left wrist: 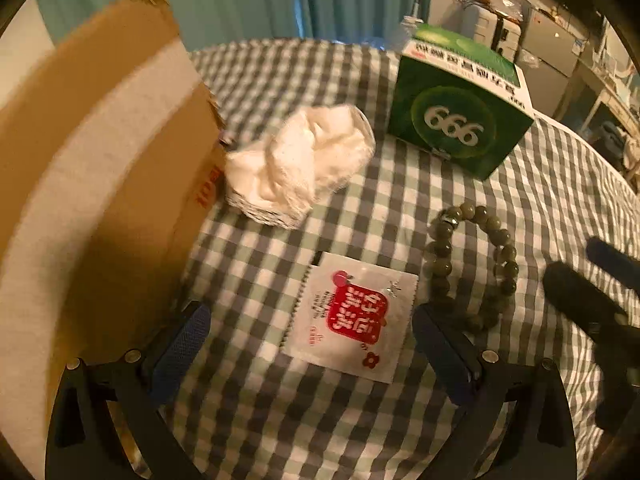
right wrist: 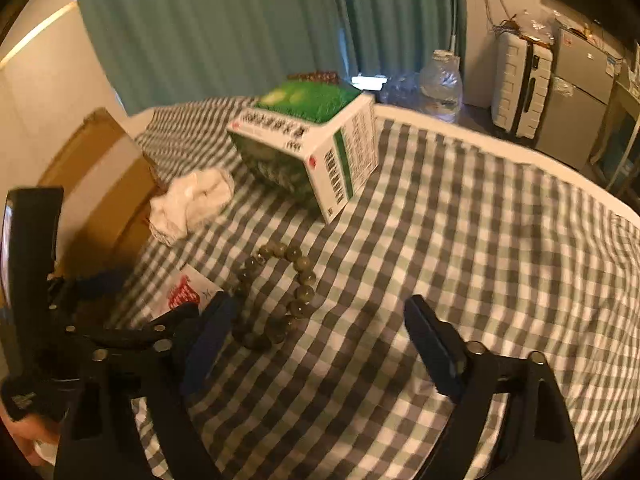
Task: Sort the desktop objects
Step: 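Grasp the red-and-white sachet with left tool while right tool grasps the bead bracelet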
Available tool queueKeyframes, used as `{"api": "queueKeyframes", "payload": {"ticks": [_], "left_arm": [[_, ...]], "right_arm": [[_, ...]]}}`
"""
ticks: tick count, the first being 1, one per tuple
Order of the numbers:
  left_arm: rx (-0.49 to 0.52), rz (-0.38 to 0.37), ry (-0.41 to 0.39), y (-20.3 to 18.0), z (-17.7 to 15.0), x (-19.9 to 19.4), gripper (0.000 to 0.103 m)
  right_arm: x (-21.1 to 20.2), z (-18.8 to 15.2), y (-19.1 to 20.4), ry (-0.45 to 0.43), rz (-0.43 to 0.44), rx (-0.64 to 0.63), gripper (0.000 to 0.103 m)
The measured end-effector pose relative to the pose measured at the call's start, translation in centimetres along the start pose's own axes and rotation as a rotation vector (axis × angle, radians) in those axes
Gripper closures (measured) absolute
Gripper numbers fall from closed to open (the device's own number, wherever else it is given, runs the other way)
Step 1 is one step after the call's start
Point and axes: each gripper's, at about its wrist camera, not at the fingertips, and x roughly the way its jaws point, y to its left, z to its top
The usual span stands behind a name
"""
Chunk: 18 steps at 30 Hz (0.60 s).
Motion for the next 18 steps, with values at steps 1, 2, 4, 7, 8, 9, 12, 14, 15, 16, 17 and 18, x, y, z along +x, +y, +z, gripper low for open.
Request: {"api": "queueKeyframes", "payload": {"ticks": [1,2,4,7,8,9,12,14,15,16,17,18], "left_arm": [[0.002,-0.007,0.013,-0.1,-0.1,0.4,0.000],[0.009,-0.004,0.035,-0.2,-0.2,1.0,0.000],[0.021,0.002,0.061,-0.5,-0.5,1.9,0.000],[0.018,-0.014,0.046,-0.7,-0.4,2.1,0.000],[0.017,-0.017,0.049,-0.7,-0.4,2.2,0.000],[0.012,-0.021,0.051,-0.7,-0.4,2.2,0.000],[0.001,-0.028,0.046,-0.7,-0.6,2.4,0.000],[0.008,-0.029,0.034,-0.8,-0.7,2.4,0.000],[0.013,-0.028,0.029,-0.9,-0.7,2.4,0.000],[0.016,-0.025,0.022,-0.9,-0.7,2.3,0.000],[0.012,-0.024,0.014,-1.0,-0.8,2.3,0.000],[0.007,-0.024,0.010,-1.0,-0.9,2.2,0.000]], "right_arm": [[0.4,0.0,0.1,0.007,0.003,-0.005,0.025],[0.8,0.1,0.2,0.012,-0.003,-0.011,0.031],[1.6,0.1,0.3,0.015,-0.024,-0.022,0.038],[2.7,0.1,0.2,0.030,-0.016,-0.013,0.043],[3.0,0.1,0.2,0.036,-0.013,-0.010,0.049],[3.3,0.1,0.2,0.043,-0.005,-0.012,0.056],[3.6,0.0,0.4,0.040,-0.003,-0.019,0.070],[3.9,-0.1,0.4,0.040,0.014,-0.005,0.074],[4.0,-0.1,0.4,0.038,0.019,-0.006,0.076],[4.1,-0.2,0.6,0.036,0.015,-0.015,0.079],[4.2,-0.3,0.7,0.033,0.012,-0.023,0.090],[4.3,-0.3,0.7,0.037,0.017,-0.028,0.091]]}}
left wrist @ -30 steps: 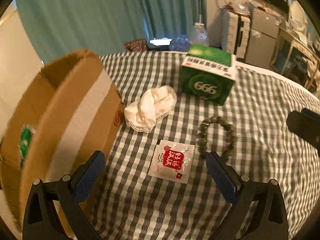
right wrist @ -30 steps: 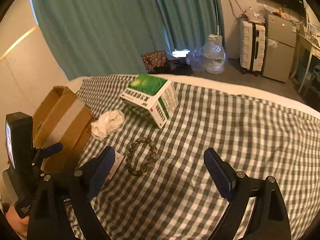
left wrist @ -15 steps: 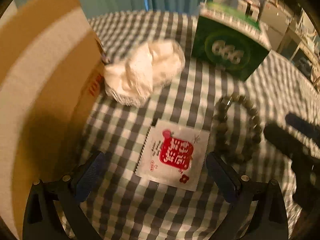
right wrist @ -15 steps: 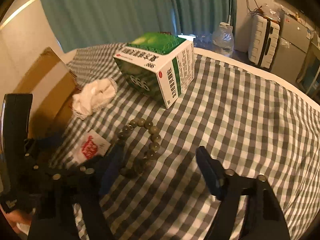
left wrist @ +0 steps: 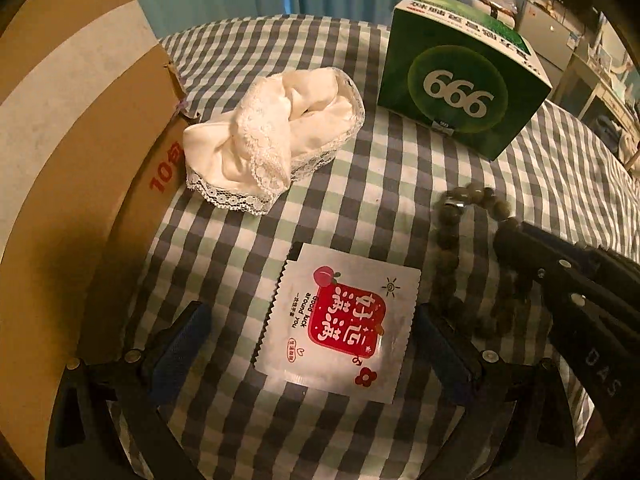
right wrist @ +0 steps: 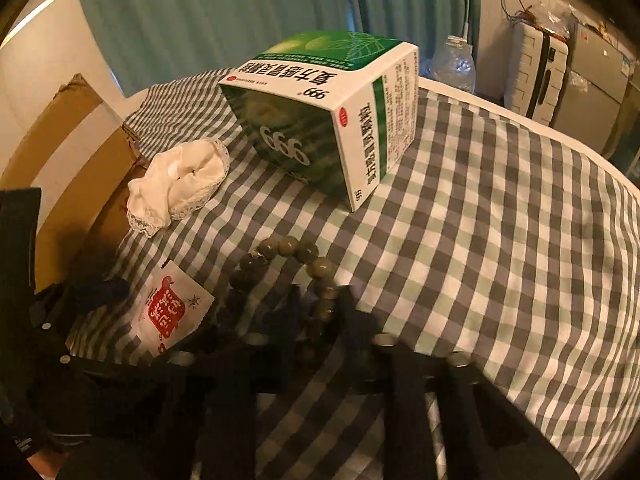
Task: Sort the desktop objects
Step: 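Grasp the red-and-white sachet with left tool while right tool grasps the bead bracelet, then carry the sachet and bead bracelet into the cardboard box and release both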
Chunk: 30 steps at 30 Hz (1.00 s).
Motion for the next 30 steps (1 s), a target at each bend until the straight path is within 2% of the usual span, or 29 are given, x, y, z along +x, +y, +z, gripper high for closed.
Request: {"api": "queueKeyframes", "payload": {"ticks": [1,3,7,8,13,17,23,26,30], "left_arm": [[-0.006,-0.004,-0.001,0.0,-0.1,-0.1,0.002],[-0.020,-0.041,0.001,0.0,-0.2,-0.2,0.011],[0.043,-0.069,-0.036,-1.2,-0.4,-1.4,0.058],[0.067,-0.070,-0.040,-1.6,-0.6,-1.6,0.063],[0.051,-0.109,-0.043,-2.3,-0.8,-3.0,0.075],[0.055,-0.175,-0.041,-3.2,-2.1,-4.2,0.075],[0.113,-0.166,-0.066,-5.1,-3.2,-6.7,0.075],[0.094,-0.177,-0.112,-4.0,-3.3,-9.3,0.075],[0.066,-0.179,-0.166,-2.5,-1.7,-11.4,0.075]], "right_arm": [[0.1,0.0,0.0,-0.001,0.004,0.000,0.091],[-0.1,0.1,0.2,-0.002,0.018,-0.007,0.092],[-1.5,0.4,0.8,-0.035,0.015,-0.034,0.092],[-2.0,0.5,1.0,-0.051,0.007,-0.044,0.092],[-4.6,0.8,0.7,-0.101,0.006,-0.027,0.092],[-6.7,0.3,0.5,-0.113,0.001,-0.018,0.092],[-9.9,-0.8,1.0,-0.122,-0.011,-0.024,0.092],[-11.9,-1.6,1.3,-0.137,-0.007,-0.015,0.092],[-14.5,-2.2,2.6,-0.167,-0.018,-0.043,0.092]]}}
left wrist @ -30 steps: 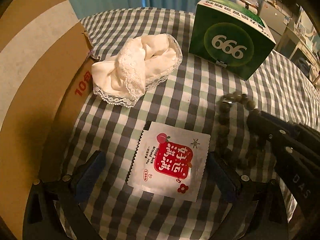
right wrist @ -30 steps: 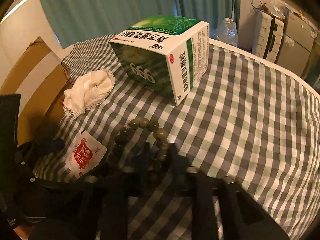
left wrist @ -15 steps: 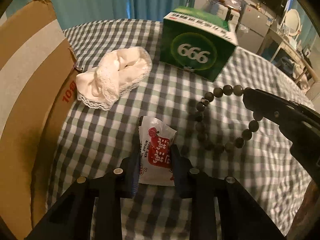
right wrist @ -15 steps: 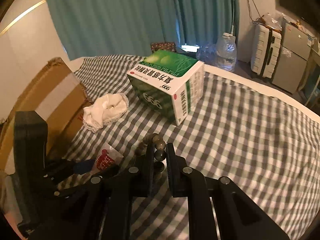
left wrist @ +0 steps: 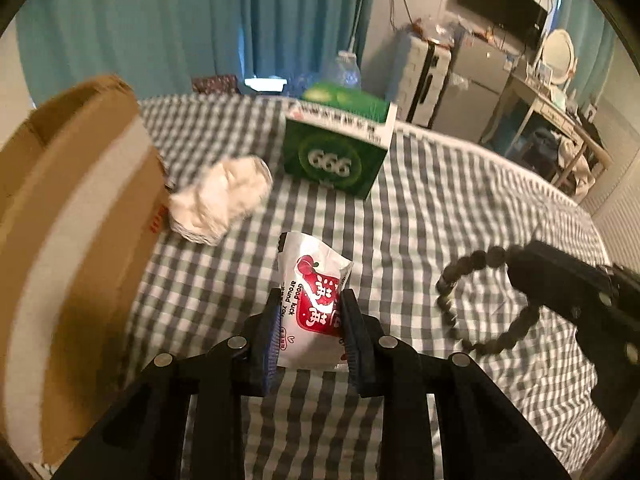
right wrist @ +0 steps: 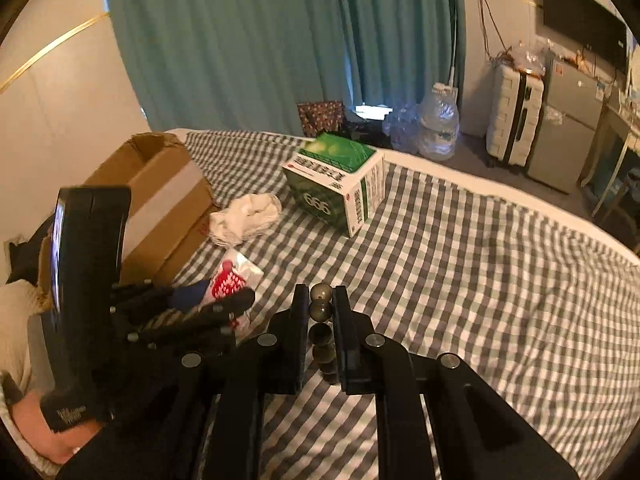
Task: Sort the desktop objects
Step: 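Carry the sachet and bead bracelet into the cardboard box and release both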
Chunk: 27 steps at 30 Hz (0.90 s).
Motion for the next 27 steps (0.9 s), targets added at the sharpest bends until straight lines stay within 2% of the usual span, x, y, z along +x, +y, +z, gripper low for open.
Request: {"api": "queueKeyframes", "payload": {"ticks": [4,11,14,19,27], "left_arm": [[0.005,0.019,-0.061,1.1,0.4,-3.2,0.075],[-0.007,-0.038,-0.121,2.0,1.1,-7.8,0.075],[-0.008,-0.004,-0.173,3.2,1.9,-10.2,0.075],[-0.122,0.008,-0.226,8.4,3.8,-13.1,0.075],[-0.266,0.111,-0.255,16.6,5.2,-13.9,0.075]], "right_arm": [[-2.3,0.1,1.6,-0.028,0.004,-0.022,0.092],[-6.3,1.5,4.7,-0.079,0.045,-0.067,0.092],[-7.9,2.7,6.3,-0.100,0.070,-0.086,0.092],[-9.1,5.4,9.4,-0.135,0.106,-0.136,0.092],[-7.2,10.2,15.6,-0.174,0.205,-0.208,0.092]]}}
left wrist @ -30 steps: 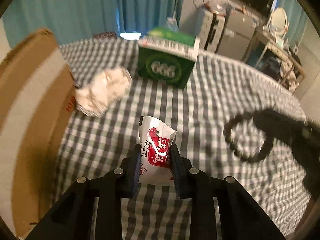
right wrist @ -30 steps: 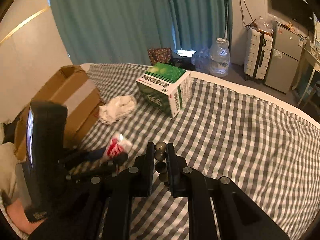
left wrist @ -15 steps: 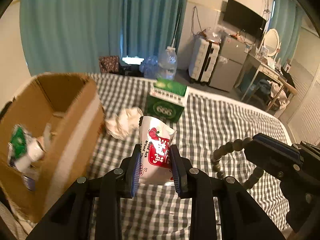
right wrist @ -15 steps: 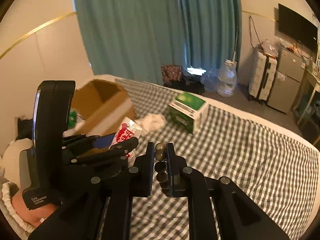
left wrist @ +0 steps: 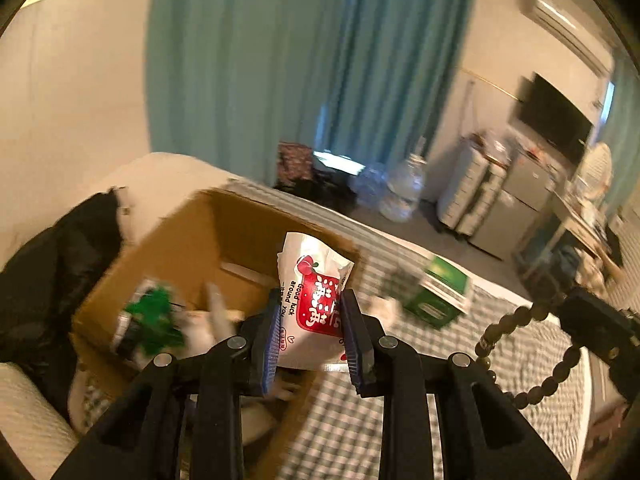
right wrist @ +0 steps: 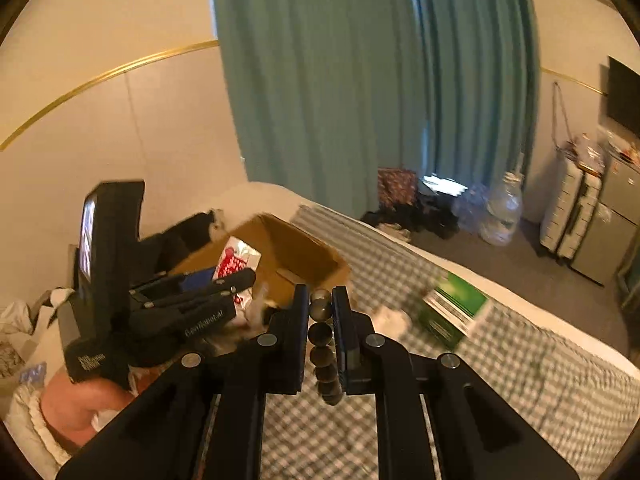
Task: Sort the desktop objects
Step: 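Carry the sachet and bead bracelet into the cardboard box and release both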
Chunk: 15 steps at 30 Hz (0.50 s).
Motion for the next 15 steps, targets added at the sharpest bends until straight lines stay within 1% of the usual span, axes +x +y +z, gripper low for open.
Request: {"api": "queueKeyframes", "payload": {"ticks": [3,7,11,15], "left_arm": [[-0.022,0.061,0.004,2.4,0.4,1.1,0.075],[-0.034,0.134,0.025,4.4,0.0,3.3,0.075],[-0.085,0.112,0.059,5.7,0.0,5.5,0.075],[-0.087,0.143,0.074,6.1,0.0,7.1,0.075]], "right_arm": [[3.6,1.5,1.7,0.014,0.049,-0.006,0.092],[8.1,2.1,3.3,0.046,0.101,0.001,0.092],[12.4,2.1,4.6,0.084,0.138,-0.001,0.092],[14.9,1.9,4.9,0.104,0.150,-0.001,0.092]]}}
